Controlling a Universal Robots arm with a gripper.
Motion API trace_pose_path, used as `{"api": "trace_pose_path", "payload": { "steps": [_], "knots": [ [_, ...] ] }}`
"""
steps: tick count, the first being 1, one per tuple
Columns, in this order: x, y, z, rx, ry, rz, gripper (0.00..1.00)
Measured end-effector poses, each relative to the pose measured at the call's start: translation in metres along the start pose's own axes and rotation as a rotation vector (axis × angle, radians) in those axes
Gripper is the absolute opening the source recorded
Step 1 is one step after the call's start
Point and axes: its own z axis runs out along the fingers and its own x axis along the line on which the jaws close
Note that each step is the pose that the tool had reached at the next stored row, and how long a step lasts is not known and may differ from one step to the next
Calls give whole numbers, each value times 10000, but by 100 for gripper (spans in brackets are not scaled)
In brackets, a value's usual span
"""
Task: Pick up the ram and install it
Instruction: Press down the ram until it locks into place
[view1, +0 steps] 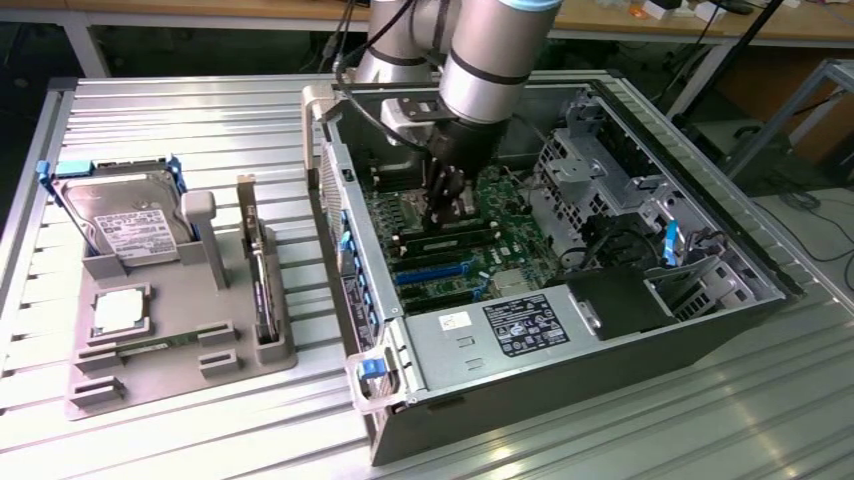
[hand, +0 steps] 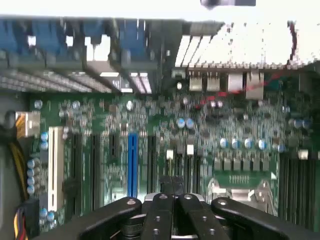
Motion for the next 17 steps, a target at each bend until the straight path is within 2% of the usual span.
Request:
{"api": "trace_pose_path", "payload": {
  "steps": [2,3,4,5,8,9,10,13,16,17],
  "knots": [
    [3,-174,-18,3,-103,-9,10],
    [6,-273,-26,4,-178,-13,10],
    [7,-351,-31,6,-266,-19,10],
    [9,-441,-37,9,-381,-27,10],
    [16,-683,-60,12,-538,-36,10],
    [18,-747,-137,10,-547,-36,10],
    [19,-769,-215,12,-547,-36,10],
    [20,-780,-453,12,-549,-28,10],
    [20,-776,-584,13,-552,-24,10],
    [20,-776,-583,14,-567,-25,10]
  ]
}}
